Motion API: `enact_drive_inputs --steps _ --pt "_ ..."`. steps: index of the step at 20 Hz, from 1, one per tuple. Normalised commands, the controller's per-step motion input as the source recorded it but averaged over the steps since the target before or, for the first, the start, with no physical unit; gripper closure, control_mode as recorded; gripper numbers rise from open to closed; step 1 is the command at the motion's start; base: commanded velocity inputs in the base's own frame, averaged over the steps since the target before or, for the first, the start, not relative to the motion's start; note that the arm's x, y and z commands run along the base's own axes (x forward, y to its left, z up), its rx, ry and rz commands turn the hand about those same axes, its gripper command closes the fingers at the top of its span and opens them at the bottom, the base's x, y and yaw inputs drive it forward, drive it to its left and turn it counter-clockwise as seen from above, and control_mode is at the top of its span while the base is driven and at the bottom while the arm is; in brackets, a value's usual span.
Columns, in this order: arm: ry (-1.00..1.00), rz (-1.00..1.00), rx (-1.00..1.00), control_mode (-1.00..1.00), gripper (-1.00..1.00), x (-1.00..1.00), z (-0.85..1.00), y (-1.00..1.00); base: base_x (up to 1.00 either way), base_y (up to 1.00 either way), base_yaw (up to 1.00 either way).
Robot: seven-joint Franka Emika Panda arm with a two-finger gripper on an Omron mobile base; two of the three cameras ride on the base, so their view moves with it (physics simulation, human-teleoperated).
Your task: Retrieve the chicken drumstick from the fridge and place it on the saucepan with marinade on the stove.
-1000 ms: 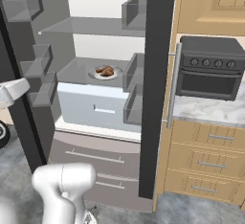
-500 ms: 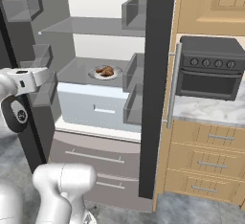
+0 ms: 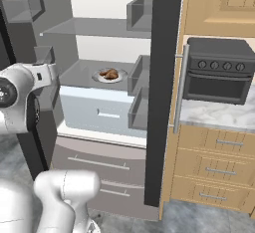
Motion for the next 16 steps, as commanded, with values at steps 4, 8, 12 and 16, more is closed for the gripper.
enact_drive_inputs --steps 4,8,12,16 --pt "-0.02 0.2 0.12 -1.0 -1.0 0.0 0.0 0.03 0.0 0.0 0.0" --pt "-0.19 0.08 0.16 -1.0 -1.0 -0.05 -0.01 0.17 0.0 0.0 0.0" --pt "-0.21 0.01 0.17 -1.0 -1.0 0.0 0.0 0.22 0.0 0.0 0.0" --pt "-0.03 0.05 0.19 -1.0 -1.0 0.0 0.29 0.01 0.0 0.0 0.0"
